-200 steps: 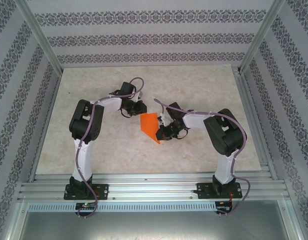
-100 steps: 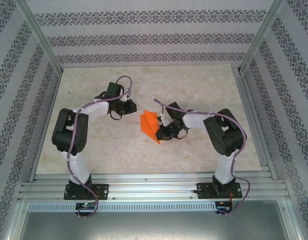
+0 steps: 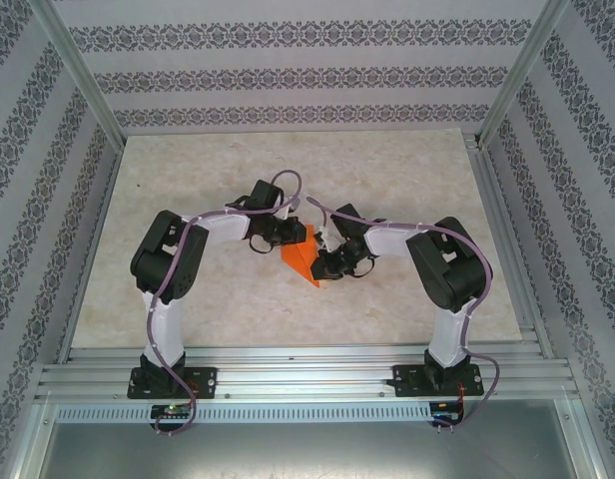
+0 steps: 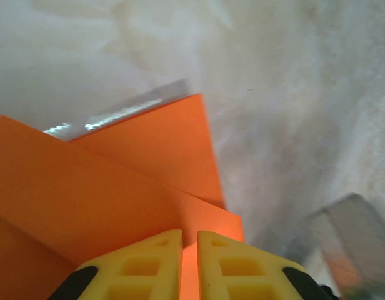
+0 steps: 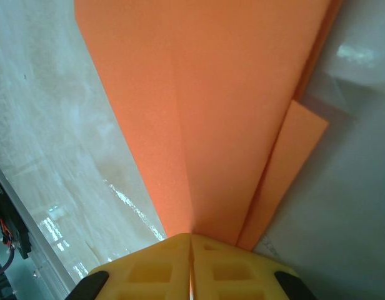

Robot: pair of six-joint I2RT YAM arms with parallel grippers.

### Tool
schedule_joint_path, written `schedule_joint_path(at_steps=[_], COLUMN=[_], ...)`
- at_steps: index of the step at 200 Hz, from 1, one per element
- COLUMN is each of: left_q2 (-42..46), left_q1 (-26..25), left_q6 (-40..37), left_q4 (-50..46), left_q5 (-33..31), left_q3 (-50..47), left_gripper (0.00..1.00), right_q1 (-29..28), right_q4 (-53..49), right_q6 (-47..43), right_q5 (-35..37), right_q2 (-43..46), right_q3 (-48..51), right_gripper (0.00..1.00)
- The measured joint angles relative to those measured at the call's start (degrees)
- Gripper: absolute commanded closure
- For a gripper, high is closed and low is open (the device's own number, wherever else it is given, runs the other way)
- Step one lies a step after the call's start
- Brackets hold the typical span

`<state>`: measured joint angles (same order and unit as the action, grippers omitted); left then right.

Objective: Fold a paper plane with a square sheet of paper (fold left side to right side)
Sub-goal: Fourth fold the wing at the center of the table.

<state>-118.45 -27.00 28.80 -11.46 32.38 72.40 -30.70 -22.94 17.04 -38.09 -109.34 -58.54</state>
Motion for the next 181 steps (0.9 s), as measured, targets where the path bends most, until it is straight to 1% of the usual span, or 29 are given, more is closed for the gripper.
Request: schedule_joint_path(at_steps=[36,77,124,181], left_q2=[-0.5,-0.4,-0.3,-0.3], left_q1=[0.2,0.3,0.3,0.2], left_q6=[0.0,0.0,0.0,0.0], left_q4=[0.2,2.1,2.7,2.8], left_q5=[-0.3,-0.3,-0.2,-0.4], left_q3=[0.3,-0.8,-1.1,-1.1], left_gripper=[0.85,0.84,0.85,0.85], right_q1=[-0.7,-0.8,-2.7,-2.8], right_q4=[-0.2,-1.4,0.3,-1.4], right_q6=[1.5,3.6,5.7,4.4], right_q5=[2.3,3.6,3.8,4.9], right_q2=[1.7,4.4,2.1,0.8], right_q3=[0.3,0.3,-0.4,-1.4], right_gripper=[0.88,0.88,0.88,0.88])
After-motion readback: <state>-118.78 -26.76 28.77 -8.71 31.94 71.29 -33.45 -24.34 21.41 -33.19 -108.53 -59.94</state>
